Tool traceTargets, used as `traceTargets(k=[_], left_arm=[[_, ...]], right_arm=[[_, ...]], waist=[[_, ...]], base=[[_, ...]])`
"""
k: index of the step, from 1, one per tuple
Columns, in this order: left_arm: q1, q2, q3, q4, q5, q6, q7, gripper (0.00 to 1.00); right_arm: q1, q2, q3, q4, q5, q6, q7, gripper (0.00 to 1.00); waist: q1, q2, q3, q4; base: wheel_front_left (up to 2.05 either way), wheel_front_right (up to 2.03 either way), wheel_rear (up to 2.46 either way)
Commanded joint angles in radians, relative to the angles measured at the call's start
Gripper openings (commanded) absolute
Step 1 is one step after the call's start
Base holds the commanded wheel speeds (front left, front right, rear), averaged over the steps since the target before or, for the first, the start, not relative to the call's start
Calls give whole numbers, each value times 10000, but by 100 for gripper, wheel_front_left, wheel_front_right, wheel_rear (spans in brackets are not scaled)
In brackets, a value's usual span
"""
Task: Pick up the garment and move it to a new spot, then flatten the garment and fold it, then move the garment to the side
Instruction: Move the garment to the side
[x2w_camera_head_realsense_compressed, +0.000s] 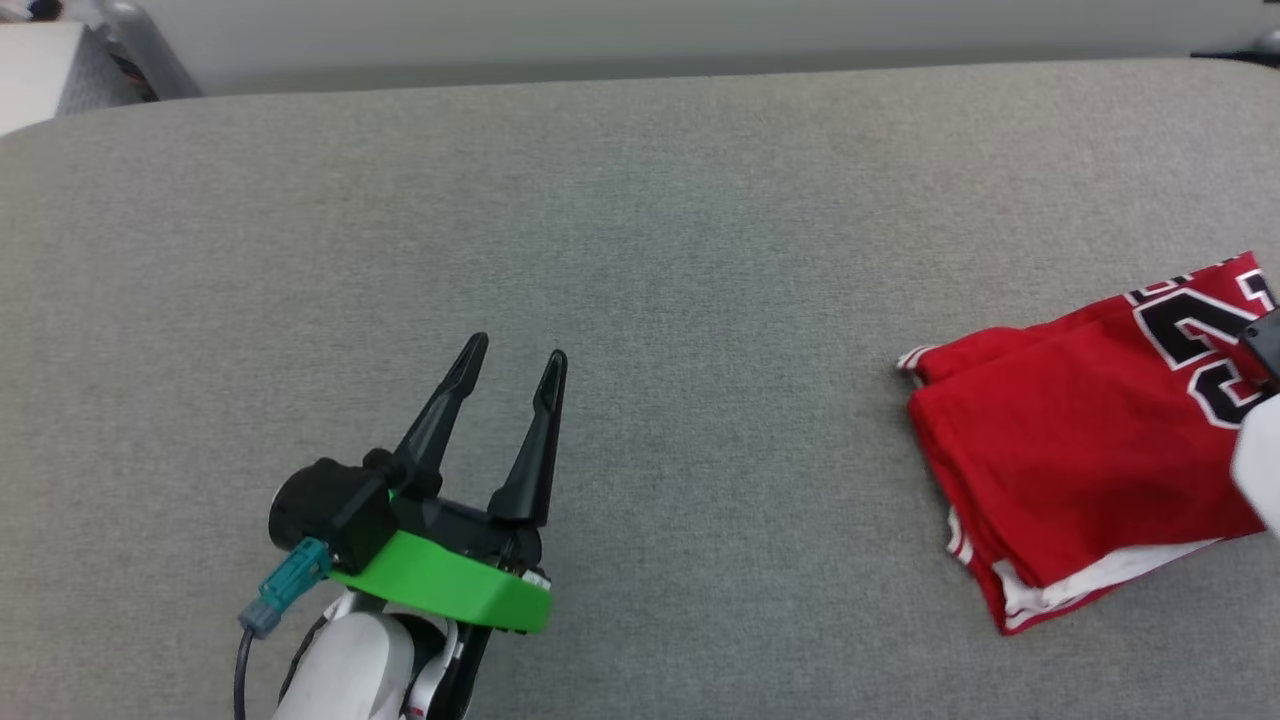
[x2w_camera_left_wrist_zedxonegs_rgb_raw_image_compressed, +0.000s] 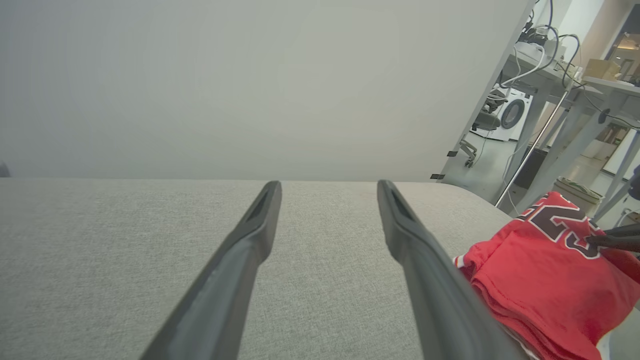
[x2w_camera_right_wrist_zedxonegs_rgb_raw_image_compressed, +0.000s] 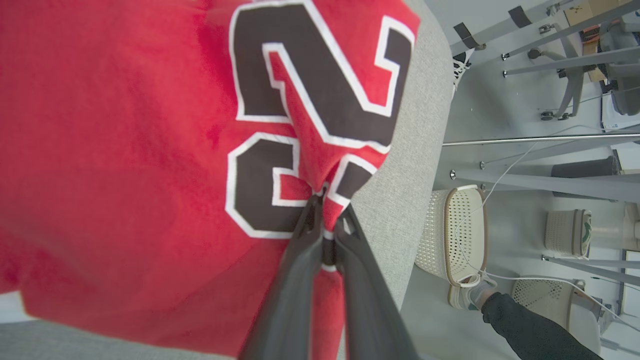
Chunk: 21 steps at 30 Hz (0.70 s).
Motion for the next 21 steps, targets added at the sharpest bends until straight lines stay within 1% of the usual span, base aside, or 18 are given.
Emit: traceTargets(k=[1,2,3,4,7,13,21], left_arm=[[-263,113,-51,-93,82,-27,-57,100],[-535,197,-128,-278,97,-27,-57,100],[-650,255,-167,-337,98,-27,-57,100],[-993,475,-260,-538,176,-27,-57,100],[-1371,729,-382,-822,274,-27,-57,100],[-2171,1150,-732,-1574,426,-27,-57,100],[-2686,1489,-1098,-2092,531,-27,-57,100]], right_arm=[[-213,-167,-141,211,41,-17,-191,0],[-510,-372,-562,733,209,-17,-556,0],[-633,-435,-722,923,215,-17,-722,0],[-1012,-431,-1193,1383,260,-17,-1181,0],[-1461,-369,-1644,1817,115,-17,-1610,0],[-2230,-45,-2572,2744,-299,-17,-1877,0],[-2979,403,-3788,3556,-1078,-17,-2073,0]], waist=[[0,-1,735,-700],[0,-1,1181,-958],[0,-1,1362,-1048],[0,-1,1900,-1266],[0,-1,2476,-1455],[0,-1,3419,-1735],[0,-1,4056,-1961]], base=[[0,0,0],[0,0,0],[0,0,0],[0,0,0],[0,0,0],[0,0,0],[0,0,0]])
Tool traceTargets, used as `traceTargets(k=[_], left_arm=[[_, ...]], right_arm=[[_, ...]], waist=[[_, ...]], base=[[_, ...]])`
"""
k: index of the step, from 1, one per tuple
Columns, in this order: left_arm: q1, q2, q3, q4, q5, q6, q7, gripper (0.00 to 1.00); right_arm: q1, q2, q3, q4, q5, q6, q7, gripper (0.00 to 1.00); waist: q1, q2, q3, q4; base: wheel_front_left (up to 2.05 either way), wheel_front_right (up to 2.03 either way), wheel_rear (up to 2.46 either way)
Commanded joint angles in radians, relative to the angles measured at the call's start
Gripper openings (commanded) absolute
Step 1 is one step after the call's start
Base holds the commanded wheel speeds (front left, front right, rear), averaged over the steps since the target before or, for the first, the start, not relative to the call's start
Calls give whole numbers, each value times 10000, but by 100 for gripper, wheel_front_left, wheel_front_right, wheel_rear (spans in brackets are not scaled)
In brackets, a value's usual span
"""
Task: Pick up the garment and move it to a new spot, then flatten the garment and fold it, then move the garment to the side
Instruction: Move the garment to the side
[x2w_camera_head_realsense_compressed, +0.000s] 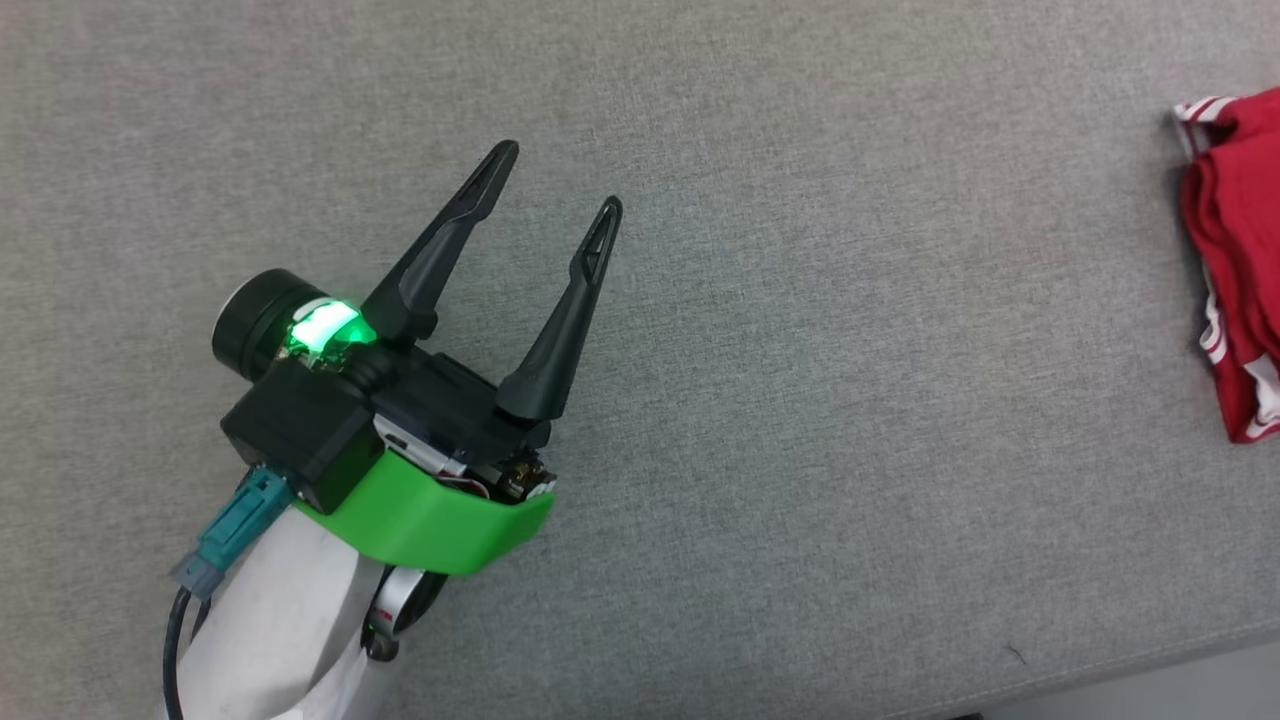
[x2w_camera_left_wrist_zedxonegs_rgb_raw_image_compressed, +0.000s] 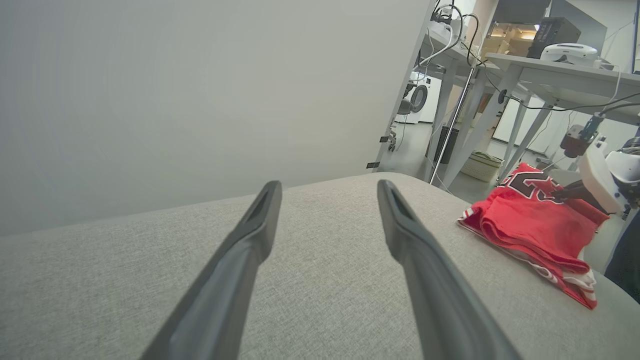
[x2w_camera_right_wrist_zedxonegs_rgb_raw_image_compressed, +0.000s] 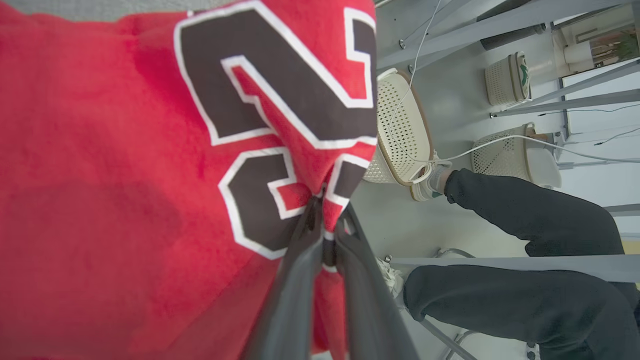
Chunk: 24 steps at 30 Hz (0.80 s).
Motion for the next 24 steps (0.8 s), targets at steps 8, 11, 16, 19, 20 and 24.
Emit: traceTargets(k=[8,11,16,19,20,24], left_arm=[[-390,155,-87,-58,-4,-27,-57,100],[-343,86,-27,14,-53,-27,-57,100],[-151,-164,36,180,-92,-27,-57,100],[-5,-345,108,318,-150,-27,-57,100],[73,-434,160,369,-179,-27,-57,100],[421,-737,330,627,-267,-27,-57,100]], right_arm=[[-593,432,-589,569,-469,-19,-422,0],[-651,641,-715,525,-542,-19,-490,100],[-569,882,-740,140,-455,-19,-412,100],[-480,964,-618,-261,-314,-19,-301,100],[-431,1015,-553,-461,-241,-19,-237,100],[-110,1272,-240,-1326,61,-19,-209,100]], waist=[[-1,-1,595,-239],[-1,-1,480,-179],[-1,-1,-26,7],[-1,-1,-461,125],[-1,-1,-634,172],[-1,-1,-1430,438]], base=[[0,0,0],[0,0,0],[0,0,0],[0,0,0],[0,0,0],[0,0,0]])
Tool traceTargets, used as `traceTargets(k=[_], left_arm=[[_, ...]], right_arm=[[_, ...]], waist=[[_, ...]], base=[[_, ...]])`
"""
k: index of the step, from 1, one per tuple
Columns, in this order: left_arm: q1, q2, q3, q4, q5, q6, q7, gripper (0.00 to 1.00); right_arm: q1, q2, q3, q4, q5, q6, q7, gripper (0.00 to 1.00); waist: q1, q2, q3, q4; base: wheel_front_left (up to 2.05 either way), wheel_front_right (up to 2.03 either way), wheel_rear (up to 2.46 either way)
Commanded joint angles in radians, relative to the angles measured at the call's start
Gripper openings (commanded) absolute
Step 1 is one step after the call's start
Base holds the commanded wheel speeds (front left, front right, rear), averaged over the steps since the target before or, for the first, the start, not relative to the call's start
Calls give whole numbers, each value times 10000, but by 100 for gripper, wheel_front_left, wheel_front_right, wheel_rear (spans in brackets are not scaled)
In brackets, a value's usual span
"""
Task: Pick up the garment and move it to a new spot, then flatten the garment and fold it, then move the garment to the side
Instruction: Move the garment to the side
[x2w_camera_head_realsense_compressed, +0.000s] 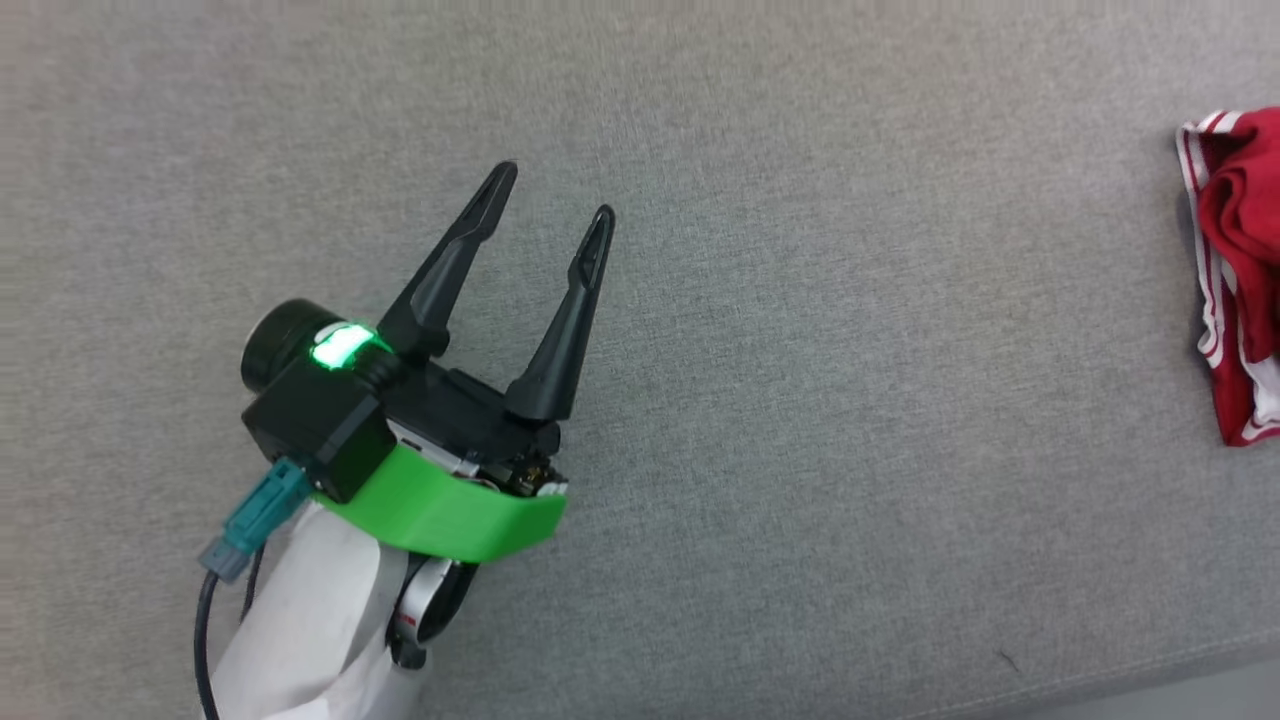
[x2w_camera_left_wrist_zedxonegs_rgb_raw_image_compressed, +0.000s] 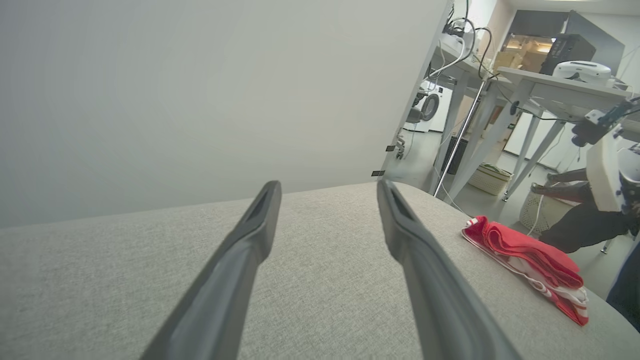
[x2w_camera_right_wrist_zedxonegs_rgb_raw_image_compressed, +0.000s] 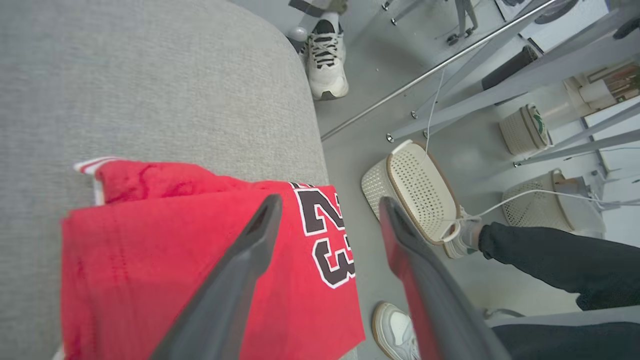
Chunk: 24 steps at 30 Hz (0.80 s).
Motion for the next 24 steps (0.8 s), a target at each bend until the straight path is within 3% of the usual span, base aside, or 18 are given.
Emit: traceTargets(k=[1,10,17,24], left_arm=[[262,-124,124,119,-99,-27,-57,100],[1439,-756,991,867,-239,-27,-57,100],[2237,-1145,1942,1531,-243,-27,-57,100],[2953,-1352,2422,2084,-234,-27,-57,100]], right_arm=[[236,293,105,-352,231,-17,34,100],[1569,2231,218,-2182,1208,-17,-885,100],[3032,4022,388,-2765,1570,-17,-3121,100],[4477,5244,640,-2343,1504,-17,-5567,100]], waist=[[-1,-1,-970,423],[-1,-1,-2596,1381],[-1,-1,-3304,1999],[-1,-1,-3801,2396]], base=[[0,0,0],[0,0,0],[0,0,0],[0,0,0]])
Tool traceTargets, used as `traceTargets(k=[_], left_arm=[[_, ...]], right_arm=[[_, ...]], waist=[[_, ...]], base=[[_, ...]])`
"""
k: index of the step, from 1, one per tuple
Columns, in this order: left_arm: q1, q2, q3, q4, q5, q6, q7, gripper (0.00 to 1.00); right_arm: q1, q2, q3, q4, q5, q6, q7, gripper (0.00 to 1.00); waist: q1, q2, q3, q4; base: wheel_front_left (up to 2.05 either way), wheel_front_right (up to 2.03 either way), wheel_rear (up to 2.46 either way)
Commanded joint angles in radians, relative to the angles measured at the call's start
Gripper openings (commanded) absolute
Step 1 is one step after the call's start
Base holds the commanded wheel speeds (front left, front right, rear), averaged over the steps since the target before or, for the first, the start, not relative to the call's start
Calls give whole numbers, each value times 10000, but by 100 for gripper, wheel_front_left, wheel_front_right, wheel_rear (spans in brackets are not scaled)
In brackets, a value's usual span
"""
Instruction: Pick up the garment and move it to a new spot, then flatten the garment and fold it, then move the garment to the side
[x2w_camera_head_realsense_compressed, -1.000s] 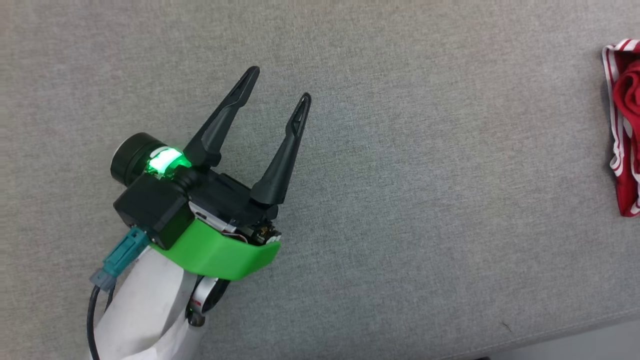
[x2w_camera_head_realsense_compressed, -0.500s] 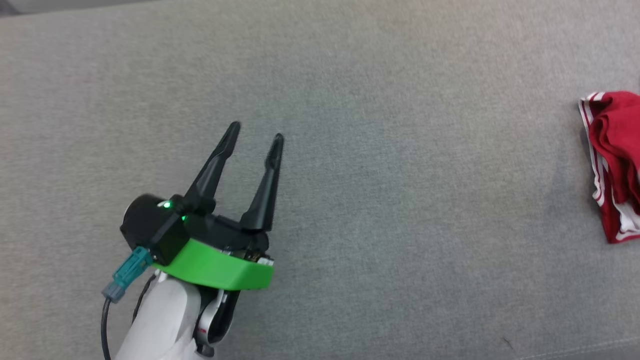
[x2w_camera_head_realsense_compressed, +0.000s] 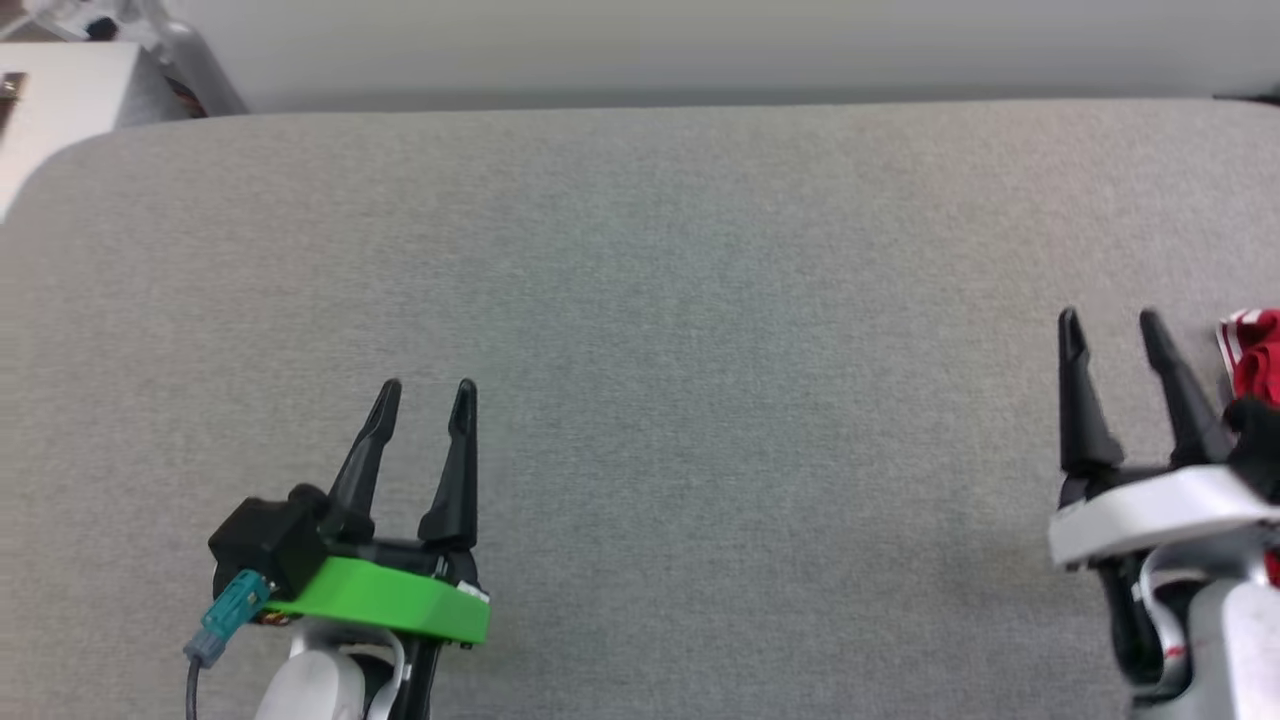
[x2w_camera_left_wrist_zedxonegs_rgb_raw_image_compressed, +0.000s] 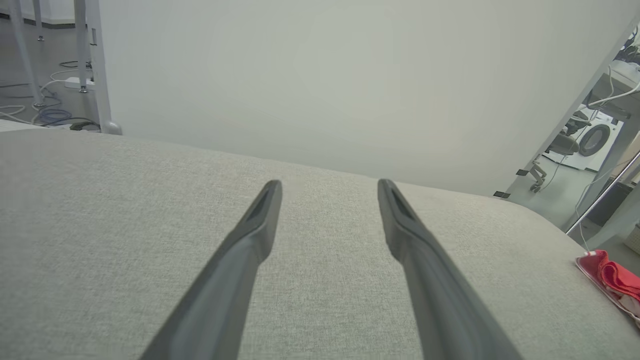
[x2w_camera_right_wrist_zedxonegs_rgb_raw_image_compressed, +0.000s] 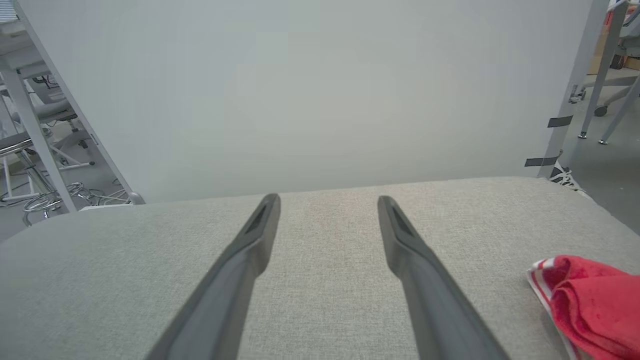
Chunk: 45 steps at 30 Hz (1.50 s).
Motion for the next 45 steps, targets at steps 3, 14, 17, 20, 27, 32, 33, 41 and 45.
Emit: traceTargets(k=[3,14,17,20,27,32,33,41,45], left_arm=[[291,-167,366,217,120,-27,-59,100],[585,-425,1018,299,635,-27,-59,100],[581,-482,1095,250,779,-27,-59,100],[569,-522,1096,206,832,-27,-59,100],[644,-570,1065,238,798,-27,-59,100],[608,-586,1110,260,751,-27,-59,100],[597,-588,1126,256,731,-27,-59,100],[500,-523,1058,266,722,19,52,0],[507,-525,1066,251,825,59,132,0]], right_arm=[[623,271,235,400,-246,-11,-951,100],[968,442,662,1480,-200,-11,-1866,100],[857,443,689,1521,-201,-11,-1910,100],[850,444,711,1564,-212,-11,-1930,100],[929,445,789,1568,-246,-11,-1944,100],[869,445,937,1615,-343,-11,-1945,100],[841,445,957,1618,-356,-11,-1945,100],[941,443,954,1584,-349,0,-1803,0],[962,443,949,1547,-412,-1,-1723,0]], waist=[[1,0,-548,567],[1,0,-722,528],[1,0,-694,478],[1,0,-741,465],[1,0,-834,450],[1,0,-819,432],[1,0,-800,428],[1,0,-783,406],[1,0,-816,392]], base=[[0,0,0],[0,0,0],[0,0,0],[0,0,0],[0,0,0],[0,0,0],[0,0,0],[0,0,0],[0,0,0]])
